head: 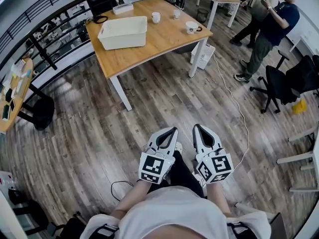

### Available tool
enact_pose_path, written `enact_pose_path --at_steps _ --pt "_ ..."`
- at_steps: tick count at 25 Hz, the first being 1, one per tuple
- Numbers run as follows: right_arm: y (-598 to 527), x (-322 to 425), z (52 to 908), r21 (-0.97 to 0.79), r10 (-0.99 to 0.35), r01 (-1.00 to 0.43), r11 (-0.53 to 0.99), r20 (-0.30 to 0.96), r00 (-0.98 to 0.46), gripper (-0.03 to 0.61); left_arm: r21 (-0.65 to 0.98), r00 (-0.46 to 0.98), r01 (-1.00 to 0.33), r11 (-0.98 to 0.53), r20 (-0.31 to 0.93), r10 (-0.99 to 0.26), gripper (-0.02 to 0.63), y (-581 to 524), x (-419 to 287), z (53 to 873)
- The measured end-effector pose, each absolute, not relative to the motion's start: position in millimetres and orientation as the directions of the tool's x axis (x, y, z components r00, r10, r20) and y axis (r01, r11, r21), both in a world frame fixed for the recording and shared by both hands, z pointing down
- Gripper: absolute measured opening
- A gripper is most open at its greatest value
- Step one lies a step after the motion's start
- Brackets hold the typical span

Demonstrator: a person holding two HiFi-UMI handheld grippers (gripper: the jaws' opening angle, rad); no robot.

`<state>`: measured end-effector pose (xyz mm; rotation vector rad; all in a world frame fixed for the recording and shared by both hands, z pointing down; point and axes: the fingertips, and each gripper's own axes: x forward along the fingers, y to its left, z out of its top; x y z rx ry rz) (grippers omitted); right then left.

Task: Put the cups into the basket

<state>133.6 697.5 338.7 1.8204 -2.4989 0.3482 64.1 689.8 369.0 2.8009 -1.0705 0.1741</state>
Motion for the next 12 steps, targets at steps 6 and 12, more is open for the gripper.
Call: enact_pose_path --at_steps 6,12 --pt "634 144 342 -0.170 -0.916 -0.926 0.338 0.167 -0.365 0.012 0.089 0.709 -0.703 -0.705 0.162 -0.686 0.008 630 77 368" --pt "569 163 338 -0.178 -0.895 -0.904 0.389 0.161 -0.417 0.012 0.097 0.656 -0.754 -0.650 0.175 -0.734 0.008 569 90 369"
